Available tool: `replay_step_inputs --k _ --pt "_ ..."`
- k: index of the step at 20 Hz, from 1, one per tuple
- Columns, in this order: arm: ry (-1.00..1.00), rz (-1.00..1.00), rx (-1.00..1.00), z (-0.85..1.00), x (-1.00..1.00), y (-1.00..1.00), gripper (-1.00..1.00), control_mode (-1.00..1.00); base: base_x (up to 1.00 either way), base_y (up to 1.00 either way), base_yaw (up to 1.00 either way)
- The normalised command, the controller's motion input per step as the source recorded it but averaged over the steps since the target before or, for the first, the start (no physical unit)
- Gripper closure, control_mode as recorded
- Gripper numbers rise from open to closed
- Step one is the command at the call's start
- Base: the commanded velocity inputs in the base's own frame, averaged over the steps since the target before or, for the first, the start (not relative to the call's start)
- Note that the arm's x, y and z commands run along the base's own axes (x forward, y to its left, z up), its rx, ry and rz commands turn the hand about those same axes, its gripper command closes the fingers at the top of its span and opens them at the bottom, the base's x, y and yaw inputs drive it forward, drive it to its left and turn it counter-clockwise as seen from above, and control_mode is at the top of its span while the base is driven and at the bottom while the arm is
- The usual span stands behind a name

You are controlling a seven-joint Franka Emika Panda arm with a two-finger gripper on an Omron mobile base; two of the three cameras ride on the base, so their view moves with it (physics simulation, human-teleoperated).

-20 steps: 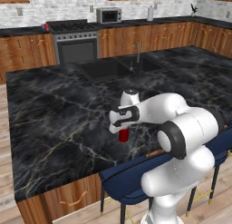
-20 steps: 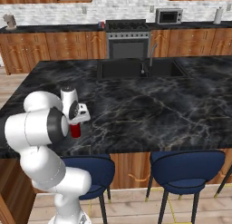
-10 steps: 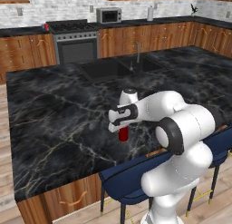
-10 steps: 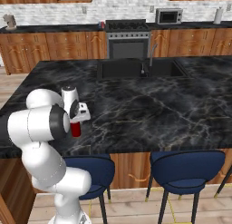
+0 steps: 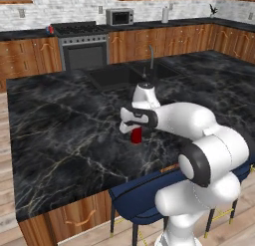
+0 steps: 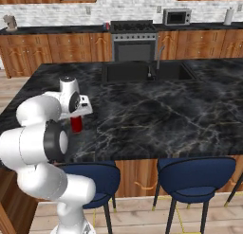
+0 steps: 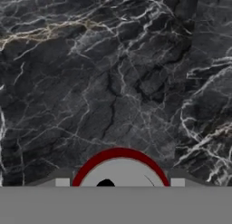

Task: Four empty soda cans are scattered around the kitchen. Gather all the cans and cluster them next to the stove for recycling.

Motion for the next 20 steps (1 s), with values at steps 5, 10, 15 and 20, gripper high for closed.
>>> replay_step_inputs --k 5,10,15,20 --pt "-0.18 0.00 0.12 0.73 -0.23 0.00 1.00 -1.00 0.00 0.00 0.00" --pt "-0.22 0.00 0.12 0.61 -0.33 0.00 1.00 -1.00 0.00 0.00 0.00" --pt "0.00 0.00 0.00 0.00 0.00 0.00 1.00 1.00 -0.75 0.00 0.00" --pt "0.00 0.00 0.00 0.00 0.00 0.00 1.00 1.00 -0.70 0.15 0.00"
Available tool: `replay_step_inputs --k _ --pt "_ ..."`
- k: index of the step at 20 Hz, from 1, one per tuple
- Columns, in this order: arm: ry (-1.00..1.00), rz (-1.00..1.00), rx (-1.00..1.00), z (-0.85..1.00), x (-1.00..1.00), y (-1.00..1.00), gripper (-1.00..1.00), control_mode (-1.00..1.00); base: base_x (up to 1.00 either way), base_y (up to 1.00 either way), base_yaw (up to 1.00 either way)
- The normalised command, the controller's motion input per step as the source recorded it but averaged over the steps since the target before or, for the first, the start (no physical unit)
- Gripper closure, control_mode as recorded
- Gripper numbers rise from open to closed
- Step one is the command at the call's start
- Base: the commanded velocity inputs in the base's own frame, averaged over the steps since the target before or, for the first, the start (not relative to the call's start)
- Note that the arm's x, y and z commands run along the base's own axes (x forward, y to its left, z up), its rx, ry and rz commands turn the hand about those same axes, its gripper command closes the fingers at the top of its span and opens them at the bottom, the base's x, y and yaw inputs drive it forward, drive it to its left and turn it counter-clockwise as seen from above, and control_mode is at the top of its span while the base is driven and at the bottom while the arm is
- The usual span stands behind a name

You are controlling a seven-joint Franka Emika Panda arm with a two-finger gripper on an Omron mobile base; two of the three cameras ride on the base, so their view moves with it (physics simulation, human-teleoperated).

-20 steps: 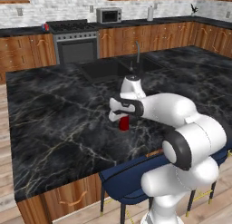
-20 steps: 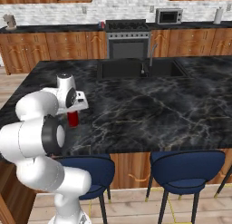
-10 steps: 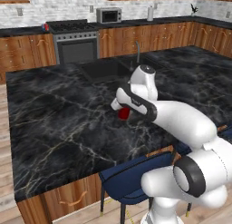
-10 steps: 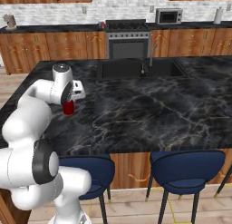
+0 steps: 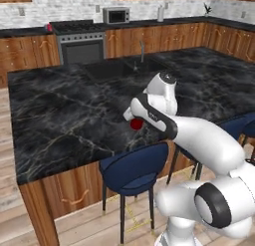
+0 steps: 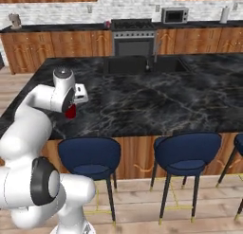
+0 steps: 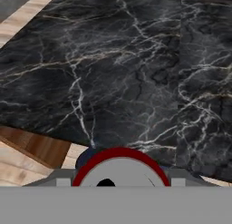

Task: Four empty soda cans are scattered around the kitchen. Gather all the cans and cluster them next to the stove for recycling.

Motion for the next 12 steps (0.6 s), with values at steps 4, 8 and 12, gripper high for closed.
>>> replay_step_inputs --k 4,8,12 --pt "0.00 0.00 0.00 0.00 0.00 0.00 1.00 1.00 -0.45 0.72 0.00" --pt "0.00 0.00 0.00 0.00 0.00 0.00 1.00 1.00 -0.39 0.93 -0.01" --pt "0.00 0.00 0.00 0.00 0.00 0.00 1.00 1.00 -0.37 0.86 0.00"
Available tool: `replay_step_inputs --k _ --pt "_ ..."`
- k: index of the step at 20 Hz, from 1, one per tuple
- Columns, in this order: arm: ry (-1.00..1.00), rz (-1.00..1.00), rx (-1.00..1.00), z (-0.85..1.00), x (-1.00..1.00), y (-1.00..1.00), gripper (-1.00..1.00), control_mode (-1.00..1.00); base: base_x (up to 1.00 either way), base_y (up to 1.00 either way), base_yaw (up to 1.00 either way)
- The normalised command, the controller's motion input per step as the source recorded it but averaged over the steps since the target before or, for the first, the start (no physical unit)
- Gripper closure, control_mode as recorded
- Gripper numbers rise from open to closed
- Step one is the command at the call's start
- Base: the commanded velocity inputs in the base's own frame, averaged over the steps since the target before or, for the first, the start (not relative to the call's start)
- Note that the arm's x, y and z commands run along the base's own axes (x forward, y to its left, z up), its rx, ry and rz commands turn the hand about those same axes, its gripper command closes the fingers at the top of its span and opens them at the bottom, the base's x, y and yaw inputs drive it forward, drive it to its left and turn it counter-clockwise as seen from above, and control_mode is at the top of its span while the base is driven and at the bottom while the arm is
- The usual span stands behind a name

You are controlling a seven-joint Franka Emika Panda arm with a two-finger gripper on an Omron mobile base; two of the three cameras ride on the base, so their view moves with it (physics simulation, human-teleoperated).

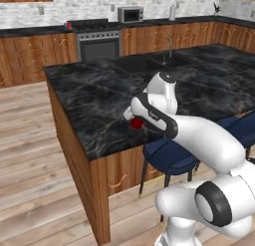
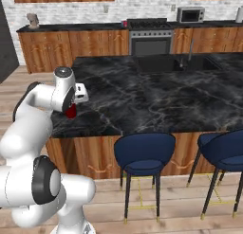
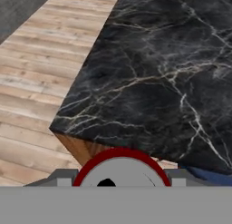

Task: Four empty soda cans are scattered around the kitchen. Gather all the cans and cluster them next to the stove for recycling.

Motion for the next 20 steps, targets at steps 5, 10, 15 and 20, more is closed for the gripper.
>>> replay_step_inputs --k 5,10,15,20 --pt "0.00 0.00 0.00 0.00 0.00 0.00 1.00 1.00 -0.30 0.90 -0.01" --pt "0.00 0.00 0.00 0.00 0.00 0.00 1.00 1.00 -0.25 0.84 -0.02" --pt "0.00 0.00 0.00 0.00 0.00 0.00 1.00 1.00 -0.25 0.65 -0.01" --pt "0.00 0.00 0.00 0.00 0.00 0.00 1.00 1.00 -0.29 0.58 0.00"
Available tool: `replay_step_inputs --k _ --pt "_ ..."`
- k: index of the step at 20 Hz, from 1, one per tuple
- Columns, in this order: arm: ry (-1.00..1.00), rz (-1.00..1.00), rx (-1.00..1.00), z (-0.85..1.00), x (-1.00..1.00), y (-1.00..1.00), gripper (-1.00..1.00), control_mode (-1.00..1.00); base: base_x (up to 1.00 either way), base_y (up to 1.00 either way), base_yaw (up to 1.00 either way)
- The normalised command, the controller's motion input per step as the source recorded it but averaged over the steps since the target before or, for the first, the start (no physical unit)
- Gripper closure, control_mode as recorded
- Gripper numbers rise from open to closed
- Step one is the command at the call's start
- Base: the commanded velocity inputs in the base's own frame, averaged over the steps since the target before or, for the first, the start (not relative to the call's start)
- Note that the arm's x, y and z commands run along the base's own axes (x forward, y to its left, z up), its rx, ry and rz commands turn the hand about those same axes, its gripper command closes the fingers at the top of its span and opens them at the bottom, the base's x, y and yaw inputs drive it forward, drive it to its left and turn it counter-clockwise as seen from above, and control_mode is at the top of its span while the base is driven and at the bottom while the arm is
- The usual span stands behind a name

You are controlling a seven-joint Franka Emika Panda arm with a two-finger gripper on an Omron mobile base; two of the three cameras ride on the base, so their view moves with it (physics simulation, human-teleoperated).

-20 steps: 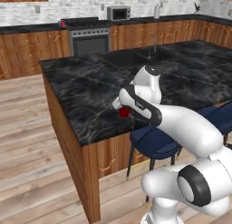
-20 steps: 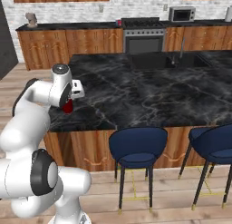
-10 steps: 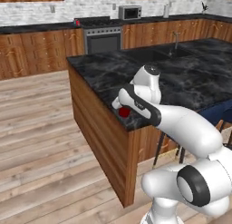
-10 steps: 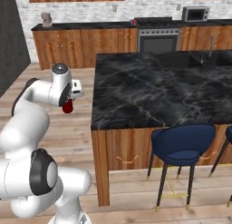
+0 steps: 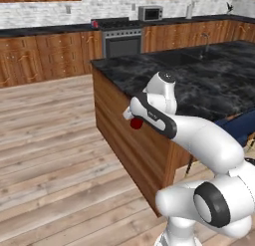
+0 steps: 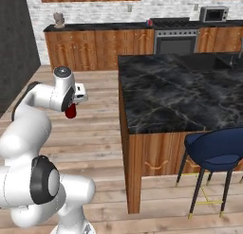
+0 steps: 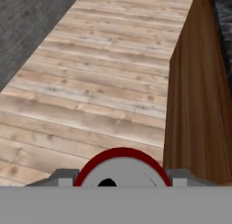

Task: Four empty soda cans are scattered around the kitchen. Gather all the cans and cluster them next to the stove for recycling.

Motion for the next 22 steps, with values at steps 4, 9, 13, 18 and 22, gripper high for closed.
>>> replay_step_inputs --k 4,9,13,18,22 --pt "0.00 0.00 0.00 0.00 0.00 0.00 1.00 1.00 -0.23 0.51 -0.01" --pt "0.00 0.00 0.00 0.00 0.00 0.00 1.00 1.00 0.33 0.75 -0.05" --pt "0.00 0.00 0.00 0.00 0.00 0.00 1.00 1.00 0.65 0.74 -0.09" --pt "0.00 0.00 0.00 0.00 0.00 0.00 1.00 1.00 0.72 0.68 -0.07" --pt "0.00 0.00 0.00 0.00 0.00 0.00 1.00 1.00 0.81 0.75 -0.03"
